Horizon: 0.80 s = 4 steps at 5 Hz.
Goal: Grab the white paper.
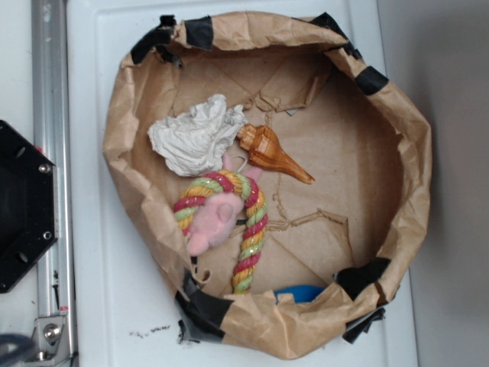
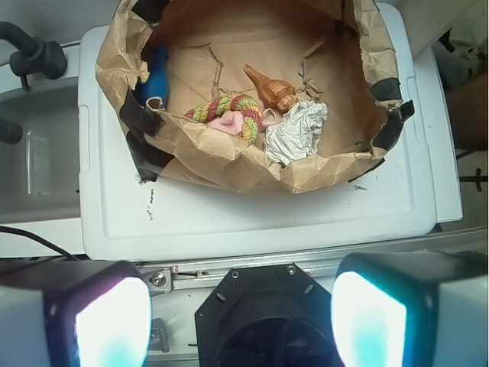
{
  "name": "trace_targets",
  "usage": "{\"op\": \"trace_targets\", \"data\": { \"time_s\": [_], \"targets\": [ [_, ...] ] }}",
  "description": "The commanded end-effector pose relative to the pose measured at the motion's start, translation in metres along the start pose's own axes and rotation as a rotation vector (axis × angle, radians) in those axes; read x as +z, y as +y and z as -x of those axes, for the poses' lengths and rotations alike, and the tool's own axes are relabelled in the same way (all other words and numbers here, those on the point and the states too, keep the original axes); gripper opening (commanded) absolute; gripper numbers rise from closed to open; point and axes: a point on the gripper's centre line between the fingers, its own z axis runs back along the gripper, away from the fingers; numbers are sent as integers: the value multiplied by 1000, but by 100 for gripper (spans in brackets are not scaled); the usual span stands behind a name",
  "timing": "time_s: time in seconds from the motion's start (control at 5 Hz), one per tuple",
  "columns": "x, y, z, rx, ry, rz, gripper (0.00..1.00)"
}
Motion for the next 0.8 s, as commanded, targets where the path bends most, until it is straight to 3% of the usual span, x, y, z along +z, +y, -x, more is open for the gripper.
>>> {"op": "trace_targets", "data": {
  "time_s": [0.0,0.2,0.4,0.6],
  "targets": [
    [0,0,0,0,0,0,100],
    [-23,33,-49,-43,-63,-48,100],
    [-41,40,-85,-99,-75,-23,100],
    [-78,41,-106,-154,-36,-32,100]
  ]
}}
